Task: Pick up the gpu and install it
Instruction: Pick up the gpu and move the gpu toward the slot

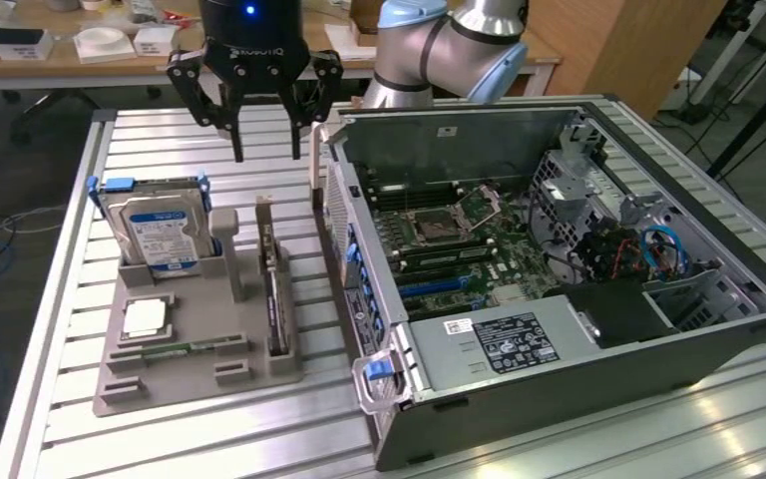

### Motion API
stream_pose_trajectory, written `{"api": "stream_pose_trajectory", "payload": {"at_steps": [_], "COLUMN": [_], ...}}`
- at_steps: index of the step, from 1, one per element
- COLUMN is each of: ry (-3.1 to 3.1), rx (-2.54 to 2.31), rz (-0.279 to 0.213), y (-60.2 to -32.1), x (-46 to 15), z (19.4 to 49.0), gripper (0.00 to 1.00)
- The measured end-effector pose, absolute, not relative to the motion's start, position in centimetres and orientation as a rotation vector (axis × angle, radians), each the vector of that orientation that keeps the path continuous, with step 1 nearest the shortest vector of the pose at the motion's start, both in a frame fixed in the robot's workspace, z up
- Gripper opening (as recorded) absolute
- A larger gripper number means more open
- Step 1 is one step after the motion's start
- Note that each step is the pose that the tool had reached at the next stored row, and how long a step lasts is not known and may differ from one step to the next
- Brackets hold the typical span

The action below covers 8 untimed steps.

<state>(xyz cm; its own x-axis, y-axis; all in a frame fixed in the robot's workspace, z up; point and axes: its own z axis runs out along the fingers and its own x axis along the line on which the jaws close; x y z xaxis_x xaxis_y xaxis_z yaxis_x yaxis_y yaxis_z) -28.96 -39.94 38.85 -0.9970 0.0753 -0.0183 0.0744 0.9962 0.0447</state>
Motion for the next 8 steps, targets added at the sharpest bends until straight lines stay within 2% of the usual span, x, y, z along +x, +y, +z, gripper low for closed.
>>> {"api": "stream_pose_trajectory", "payload": {"at_steps": [8], "ry": [3.119], "rx": [0.117], "rz": [0.069], "y": [-40.19], "x": [-28.94], "z": [38.67], "gripper": [0.59]}}
